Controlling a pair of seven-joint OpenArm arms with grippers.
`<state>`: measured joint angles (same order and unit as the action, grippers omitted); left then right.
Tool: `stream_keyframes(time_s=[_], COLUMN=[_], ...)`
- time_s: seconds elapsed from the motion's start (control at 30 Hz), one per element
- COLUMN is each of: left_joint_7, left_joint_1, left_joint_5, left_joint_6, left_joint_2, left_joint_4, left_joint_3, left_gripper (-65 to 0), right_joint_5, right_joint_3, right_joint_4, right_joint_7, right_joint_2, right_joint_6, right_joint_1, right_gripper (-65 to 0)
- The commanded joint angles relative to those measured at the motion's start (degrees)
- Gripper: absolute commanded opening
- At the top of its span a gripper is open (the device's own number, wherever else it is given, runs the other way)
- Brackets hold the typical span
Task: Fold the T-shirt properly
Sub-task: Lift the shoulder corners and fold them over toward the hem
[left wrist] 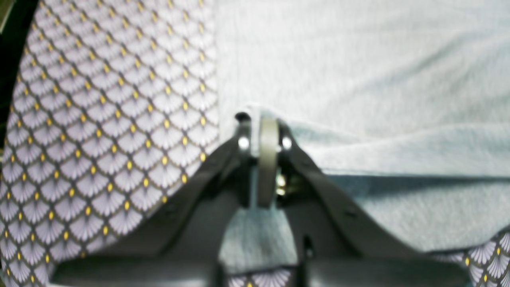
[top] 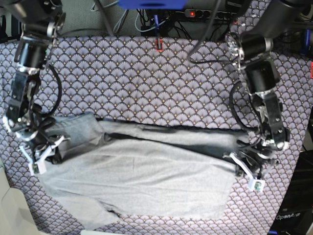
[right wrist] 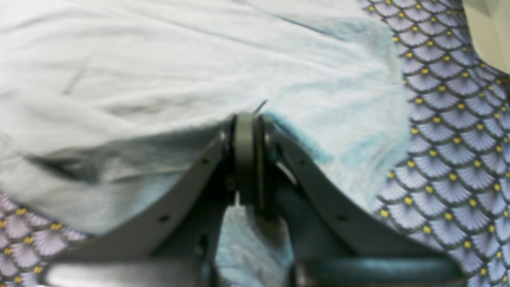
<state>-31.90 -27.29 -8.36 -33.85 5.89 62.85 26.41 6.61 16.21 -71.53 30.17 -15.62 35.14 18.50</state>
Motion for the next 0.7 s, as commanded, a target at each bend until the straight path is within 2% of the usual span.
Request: stream_keyframes(time_s=[0.0, 0.23, 0.43, 0.67], left_joint_7=[1.44, 1.53, 1.53, 1.61], left_joint_1=[-2.65, -3.88, -7.13, -8.89], left_joint_5=[0.93, 0.93, 0.93, 0.93], left_joint_6=[0.13, 0.13, 0.13, 0.13], left_joint_2=[0.66, 0.48, 0.83, 0.83], left_joint_4=[0.75, 0.49, -3.29, -5.22], left_joint_3=[-0.08, -0.35, -0.35, -0.35], left_gripper=[-65.0, -65.0, -65.0, -65.0], right_joint_5=[0.03, -5.69, -5.78, -5.86], right_joint_3=[-0.08, -0.69, -1.13, -1.75], right_joint_4=[0.45, 6.25, 12.05, 12.76], right_joint_7=[-2.44, -8.42, -9.38, -9.38], right_joint_2=[-0.78, -0.52, -0.69, -0.78], right_joint_6=[-0.1, -0.1, -0.1, -0.1], right_joint_1=[2.29, 3.7, 7.56, 9.94], right_gripper=[-65.0, -65.0, -65.0, -65.0])
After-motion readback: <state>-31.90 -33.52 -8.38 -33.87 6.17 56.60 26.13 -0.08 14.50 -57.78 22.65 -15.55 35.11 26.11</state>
